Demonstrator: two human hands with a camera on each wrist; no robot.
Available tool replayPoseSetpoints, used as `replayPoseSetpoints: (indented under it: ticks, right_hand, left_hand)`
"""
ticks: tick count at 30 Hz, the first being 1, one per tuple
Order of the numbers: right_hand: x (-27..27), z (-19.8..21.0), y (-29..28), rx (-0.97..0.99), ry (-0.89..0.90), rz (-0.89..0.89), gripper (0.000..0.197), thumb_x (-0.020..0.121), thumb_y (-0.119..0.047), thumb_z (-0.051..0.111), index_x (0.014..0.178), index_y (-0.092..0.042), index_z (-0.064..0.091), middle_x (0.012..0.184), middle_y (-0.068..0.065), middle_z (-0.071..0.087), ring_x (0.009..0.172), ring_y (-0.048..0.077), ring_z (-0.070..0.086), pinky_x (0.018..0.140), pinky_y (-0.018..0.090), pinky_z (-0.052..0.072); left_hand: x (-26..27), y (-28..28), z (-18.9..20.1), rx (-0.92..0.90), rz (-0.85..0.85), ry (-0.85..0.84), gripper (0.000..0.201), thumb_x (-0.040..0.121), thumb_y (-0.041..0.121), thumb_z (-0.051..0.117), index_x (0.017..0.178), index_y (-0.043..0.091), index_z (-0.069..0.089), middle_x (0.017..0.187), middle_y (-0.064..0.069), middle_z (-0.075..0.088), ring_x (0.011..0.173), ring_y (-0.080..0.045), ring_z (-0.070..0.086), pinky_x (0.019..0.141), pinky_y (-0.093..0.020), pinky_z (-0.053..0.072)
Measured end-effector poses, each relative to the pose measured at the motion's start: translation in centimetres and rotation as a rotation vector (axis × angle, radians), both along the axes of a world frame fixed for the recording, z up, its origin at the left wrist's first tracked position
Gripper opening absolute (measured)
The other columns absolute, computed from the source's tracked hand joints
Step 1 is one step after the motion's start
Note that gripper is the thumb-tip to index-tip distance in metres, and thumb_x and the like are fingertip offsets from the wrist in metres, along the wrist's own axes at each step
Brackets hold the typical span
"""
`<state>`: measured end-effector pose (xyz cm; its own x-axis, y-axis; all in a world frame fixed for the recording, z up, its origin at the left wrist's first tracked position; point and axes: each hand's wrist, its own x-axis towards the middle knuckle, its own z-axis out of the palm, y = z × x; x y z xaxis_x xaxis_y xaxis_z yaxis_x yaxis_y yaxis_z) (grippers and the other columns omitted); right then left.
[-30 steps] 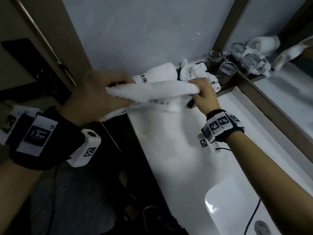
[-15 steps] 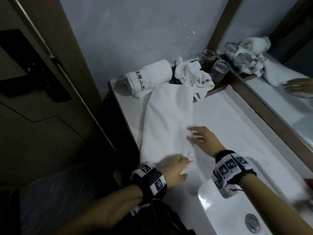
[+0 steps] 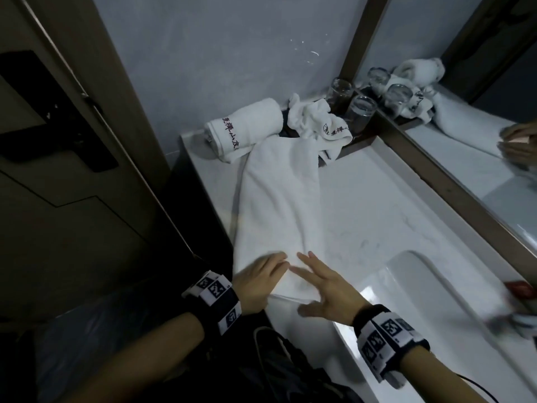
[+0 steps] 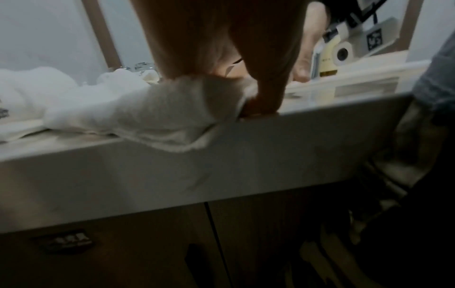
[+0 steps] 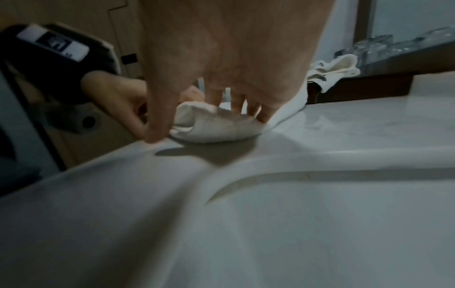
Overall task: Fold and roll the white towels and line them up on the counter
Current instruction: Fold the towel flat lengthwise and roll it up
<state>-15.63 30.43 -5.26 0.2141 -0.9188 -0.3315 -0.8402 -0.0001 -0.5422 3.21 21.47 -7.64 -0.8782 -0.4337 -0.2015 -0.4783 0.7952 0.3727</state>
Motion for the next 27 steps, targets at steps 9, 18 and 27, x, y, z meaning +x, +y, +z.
replayPoseSetpoints:
  ticks: [9,18,27]
  right_hand:
    - [4.0,0.8,-0.9,-0.038,0.458,-0.068,0.092,0.071,-0.052,0.071,0.137,0.003,0.037,0.143,0.021,0.04,0.13,0.033,0.043,0.092,0.034,0.048]
    - [3.2,1.0,-0.3,0.001,0.489,0.064,0.063,0.091,0.013,0.025,0.145,-0.001,-0.005,0.155,0.021,-0.004,0.144,0.034,0.002,0.117,0.03,0.004]
    - [0.2,0.1,1.5,-0.049,-0.121,-0.057,0.07,0.08,0.019,0.041,0.14,-0.017,0.037,0.149,-0.008,0.023,0.14,0.005,0.008,0.115,0.016,0.011]
  left_hand:
    - [-0.3,1.1,1.1,-0.372,0.141,-0.082,0.054,0.091,0.015,0.033,0.144,0.014,0.023,0.154,-0.003,0.024,0.143,-0.023,0.018,0.119,-0.034,0.014]
    - [2.6,0.4,2.4,-0.438,-0.005,-0.097,0.048,0.054,0.017,0.061,0.1,0.021,0.073,0.105,0.009,0.072,0.101,-0.004,0.065,0.087,-0.028,0.055]
    - [5.3,-0.6,2.1,0.004,0.076,0.175,0.03,0.078,0.002,0.056,0.105,0.001,0.068,0.114,-0.013,0.067,0.104,-0.015,0.066,0.089,-0.024,0.051]
